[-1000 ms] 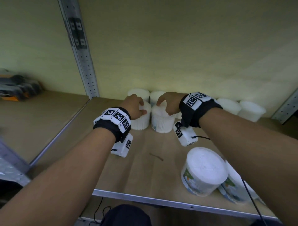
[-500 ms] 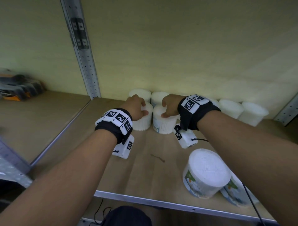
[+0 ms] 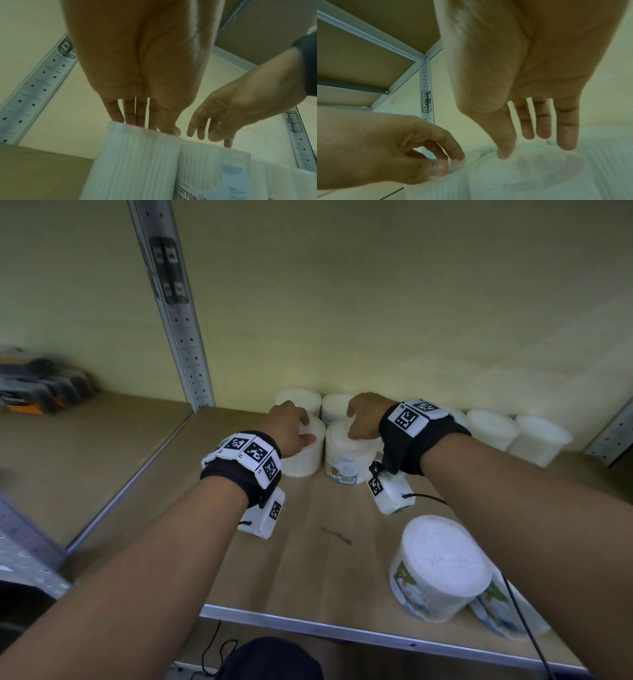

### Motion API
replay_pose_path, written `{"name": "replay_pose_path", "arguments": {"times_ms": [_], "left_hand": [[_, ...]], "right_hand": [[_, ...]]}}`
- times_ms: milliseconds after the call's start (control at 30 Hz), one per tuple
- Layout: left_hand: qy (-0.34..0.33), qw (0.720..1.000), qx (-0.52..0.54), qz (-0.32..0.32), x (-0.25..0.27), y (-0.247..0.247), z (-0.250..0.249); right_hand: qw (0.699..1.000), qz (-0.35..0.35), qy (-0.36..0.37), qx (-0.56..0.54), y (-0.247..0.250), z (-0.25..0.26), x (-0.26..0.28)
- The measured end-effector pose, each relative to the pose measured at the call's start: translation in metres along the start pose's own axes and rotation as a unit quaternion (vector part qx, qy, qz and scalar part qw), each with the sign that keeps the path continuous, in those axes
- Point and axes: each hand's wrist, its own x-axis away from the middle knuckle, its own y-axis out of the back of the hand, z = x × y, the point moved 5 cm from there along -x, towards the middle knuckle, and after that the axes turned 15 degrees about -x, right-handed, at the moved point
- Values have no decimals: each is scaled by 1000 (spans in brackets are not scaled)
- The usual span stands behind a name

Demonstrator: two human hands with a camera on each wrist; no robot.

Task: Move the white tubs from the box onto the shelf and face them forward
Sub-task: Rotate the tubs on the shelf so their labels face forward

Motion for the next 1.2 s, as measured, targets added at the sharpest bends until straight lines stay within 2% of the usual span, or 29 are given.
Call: {"name": "replay_pose_path", "arguments": {"times_ms": [300,500,733,933,1200], "left_hand": [[-4,1000,-5,-1,0,1,-1],[-4,1000,-8,0,1,0,0],[0,1000,-12,0,1,1,-1],[-3,1000,-16,4,3,1,-1],[-6,1000,-23,6,1,0,-1]], "right_hand": [[1000,4,-15,6,-7,-4,-7],[999,22,14,25,-7,-2,-5],[999,36,36,-5,-3,-1,-2],[999,23,-5,38,-5,-5,-1],[999,18,-6,49,-7,-3,0]]}}
